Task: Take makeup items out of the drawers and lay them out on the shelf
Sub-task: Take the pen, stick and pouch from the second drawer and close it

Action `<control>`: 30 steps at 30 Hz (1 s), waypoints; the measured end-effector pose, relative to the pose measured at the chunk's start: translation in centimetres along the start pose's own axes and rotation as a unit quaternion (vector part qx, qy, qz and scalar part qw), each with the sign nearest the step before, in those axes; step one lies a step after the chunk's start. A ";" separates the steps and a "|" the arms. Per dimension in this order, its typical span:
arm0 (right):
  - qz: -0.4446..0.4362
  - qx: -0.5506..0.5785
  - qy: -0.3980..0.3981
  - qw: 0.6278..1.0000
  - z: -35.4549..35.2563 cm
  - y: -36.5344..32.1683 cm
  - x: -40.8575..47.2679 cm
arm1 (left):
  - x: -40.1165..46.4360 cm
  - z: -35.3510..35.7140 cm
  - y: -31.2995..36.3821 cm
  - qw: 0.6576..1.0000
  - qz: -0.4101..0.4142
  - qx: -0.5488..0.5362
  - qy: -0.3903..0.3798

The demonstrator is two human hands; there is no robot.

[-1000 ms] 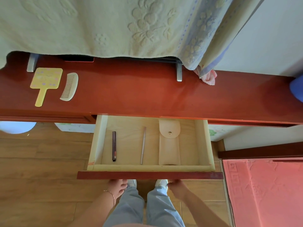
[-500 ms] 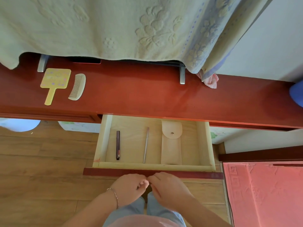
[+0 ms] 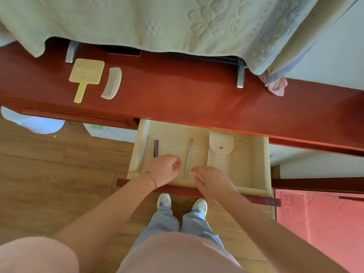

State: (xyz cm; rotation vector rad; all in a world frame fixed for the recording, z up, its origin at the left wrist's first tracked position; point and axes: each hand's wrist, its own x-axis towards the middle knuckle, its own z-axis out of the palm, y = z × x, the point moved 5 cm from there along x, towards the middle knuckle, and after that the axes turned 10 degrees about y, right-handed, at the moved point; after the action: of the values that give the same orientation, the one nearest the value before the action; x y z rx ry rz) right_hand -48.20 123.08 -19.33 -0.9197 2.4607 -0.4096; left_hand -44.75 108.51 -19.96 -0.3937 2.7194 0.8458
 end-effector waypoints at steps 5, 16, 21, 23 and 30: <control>0.130 0.017 -0.023 0.991 2.0 1.7 2.9 | 1.8 0.5 -2.0 0.996 -0.068 0.048 0.004; 0.290 0.032 -0.064 0.954 4.3 3.1 8.0 | 4.3 2.3 -6.0 0.945 -0.182 0.227 -0.147; 0.327 0.038 -0.063 0.942 5.6 3.0 8.5 | 4.7 3.0 -7.1 0.938 -0.210 0.229 -0.154; 0.330 0.037 -0.062 0.941 5.9 2.9 8.6 | 4.8 3.1 -7.2 0.939 -0.214 0.224 -0.151; 0.320 0.044 -0.058 0.945 5.9 2.7 8.4 | 4.5 2.8 -6.6 0.955 -0.178 0.216 -0.100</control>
State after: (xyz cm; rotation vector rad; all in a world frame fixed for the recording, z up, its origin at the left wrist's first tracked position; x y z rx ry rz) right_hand -52.03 118.76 -28.24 -0.0727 2.4355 -0.2223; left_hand -46.27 104.09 -27.07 -0.6320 2.4422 0.1736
